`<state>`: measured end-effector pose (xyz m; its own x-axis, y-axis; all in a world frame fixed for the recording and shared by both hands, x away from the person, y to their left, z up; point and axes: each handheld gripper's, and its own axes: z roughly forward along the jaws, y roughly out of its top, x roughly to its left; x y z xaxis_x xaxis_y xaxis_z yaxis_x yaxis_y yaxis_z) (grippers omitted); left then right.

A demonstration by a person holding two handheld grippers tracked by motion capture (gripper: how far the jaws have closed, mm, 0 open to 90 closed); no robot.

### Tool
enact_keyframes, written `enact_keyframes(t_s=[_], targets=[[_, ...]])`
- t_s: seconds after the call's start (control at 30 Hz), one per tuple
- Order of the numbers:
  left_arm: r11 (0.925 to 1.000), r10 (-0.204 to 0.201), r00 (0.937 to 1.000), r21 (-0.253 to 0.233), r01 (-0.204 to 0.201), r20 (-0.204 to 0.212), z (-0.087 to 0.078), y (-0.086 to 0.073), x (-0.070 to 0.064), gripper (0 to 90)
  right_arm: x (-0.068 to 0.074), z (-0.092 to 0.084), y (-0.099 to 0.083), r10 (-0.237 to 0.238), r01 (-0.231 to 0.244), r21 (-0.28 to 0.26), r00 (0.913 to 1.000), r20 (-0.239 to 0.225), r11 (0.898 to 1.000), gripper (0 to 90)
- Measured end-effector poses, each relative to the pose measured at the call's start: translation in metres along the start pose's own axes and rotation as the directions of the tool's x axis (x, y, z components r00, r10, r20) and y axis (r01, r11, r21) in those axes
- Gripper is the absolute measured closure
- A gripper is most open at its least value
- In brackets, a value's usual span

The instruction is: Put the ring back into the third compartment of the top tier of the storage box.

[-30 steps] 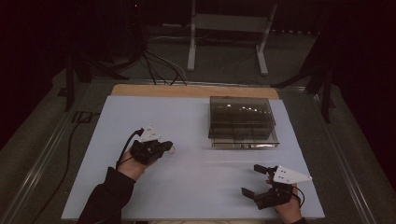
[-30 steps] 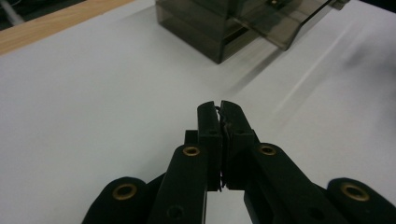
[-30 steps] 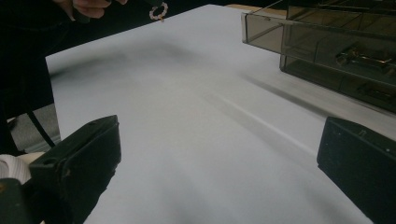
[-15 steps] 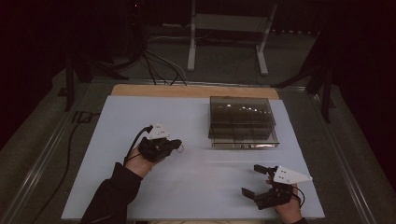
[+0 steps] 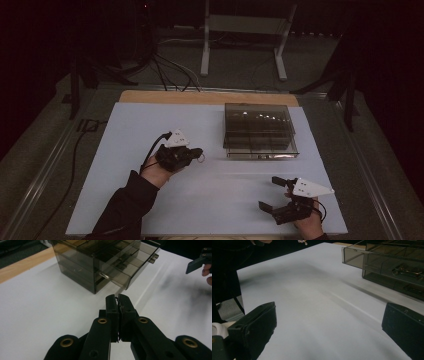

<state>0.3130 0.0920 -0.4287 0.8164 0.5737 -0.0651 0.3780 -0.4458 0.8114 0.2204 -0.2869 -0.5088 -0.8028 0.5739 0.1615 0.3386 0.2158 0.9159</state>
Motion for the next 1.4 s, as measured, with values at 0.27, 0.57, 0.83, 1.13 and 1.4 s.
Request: enact_keyframes(t_s=[0.27,0.57,0.83,1.13,1.4], targets=[[0.9997,0.024,0.9994,-0.01,-0.024,0.025,0.007,0.011,-0.005,89.9,0.0,0.0,0.0,-0.003,0.003,-0.002,1.0,0.0,1.0,0.0],[0.9991,0.033,0.9978,-0.027,-0.031,0.058,0.019,0.021,-0.011,89.8,0.0,-0.001,0.0,-0.004,0.004,-0.002,1.0,0.0,1.0,0.0],[0.9982,0.05,0.9955,-0.037,-0.048,0.08,0.027,0.034,-0.016,89.8,0.0,-0.001,0.0,-0.004,0.004,-0.003,1.0,-0.001,1.0,0.0],[0.9973,0.056,0.9929,-0.054,-0.05,0.105,0.035,0.045,-0.019,89.8,0.0,-0.001,0.0,-0.005,0.005,-0.004,1.0,-0.001,1.0,0.0],[0.9957,0.066,0.9888,-0.074,-0.056,0.134,0.045,0.058,-0.023,89.8,0.0,-0.001,0.001,-0.004,0.004,-0.006,1.0,-0.002,1.0,0.0]])
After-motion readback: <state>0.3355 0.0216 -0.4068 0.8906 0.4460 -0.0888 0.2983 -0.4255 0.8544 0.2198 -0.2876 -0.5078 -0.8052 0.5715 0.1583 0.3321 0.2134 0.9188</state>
